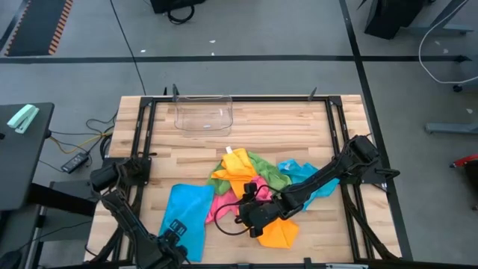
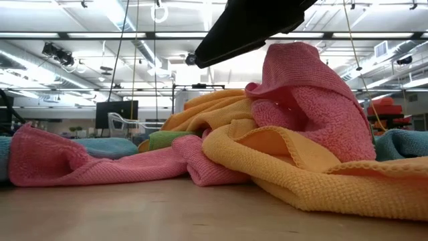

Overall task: Fold microfiber towels
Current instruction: Fold the left blue microfiber towel

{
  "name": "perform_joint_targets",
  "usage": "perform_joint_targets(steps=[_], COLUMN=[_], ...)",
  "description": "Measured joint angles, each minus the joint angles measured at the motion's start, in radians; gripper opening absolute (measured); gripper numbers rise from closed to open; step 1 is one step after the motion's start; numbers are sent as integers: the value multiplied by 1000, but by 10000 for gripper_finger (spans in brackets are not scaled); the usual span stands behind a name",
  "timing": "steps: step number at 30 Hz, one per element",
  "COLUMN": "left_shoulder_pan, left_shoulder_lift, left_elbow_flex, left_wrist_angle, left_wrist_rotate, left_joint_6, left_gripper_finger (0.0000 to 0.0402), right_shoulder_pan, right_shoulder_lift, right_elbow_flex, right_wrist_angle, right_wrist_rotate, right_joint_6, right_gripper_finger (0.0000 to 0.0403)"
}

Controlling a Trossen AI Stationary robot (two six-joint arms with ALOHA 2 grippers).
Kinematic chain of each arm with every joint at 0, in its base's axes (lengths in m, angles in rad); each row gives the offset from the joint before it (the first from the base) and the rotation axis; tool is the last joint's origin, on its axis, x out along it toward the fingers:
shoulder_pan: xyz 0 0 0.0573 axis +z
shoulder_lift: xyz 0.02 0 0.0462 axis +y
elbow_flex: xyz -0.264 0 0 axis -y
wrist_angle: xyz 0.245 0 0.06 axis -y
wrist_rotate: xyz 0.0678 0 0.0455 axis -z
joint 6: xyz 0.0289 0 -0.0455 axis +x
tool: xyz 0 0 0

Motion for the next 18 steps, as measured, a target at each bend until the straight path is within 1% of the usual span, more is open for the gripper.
perform_joint_targets(steps=[3, 7, 14, 16, 18], left_shoulder_pan=[16, 37, 68, 74, 75], left_shoulder_lift=[0, 0, 0, -1, -1], left_elbow_flex=[23, 39, 86, 86, 86], left_wrist_angle=[-23, -40, -300, -309, -286], left_wrist_rotate=[-20, -29, -30, -52, -95], left_joint_6=[5, 39, 50, 63, 98], left_gripper_finger=[159, 151, 134, 134, 136], right_shoulder_pan=[-1, -1, 0, -1, -1], right_shoulder_lift=[0, 0, 0, 0, 0], right_elbow_flex=[0, 0, 0, 0, 0], right_wrist_angle=[0, 1, 1, 1, 1], right_wrist_rotate=[0, 0, 0, 0, 0], right_joint_6=[1, 1, 2, 0, -1], right_gripper_finger=[213, 213, 213, 213, 213])
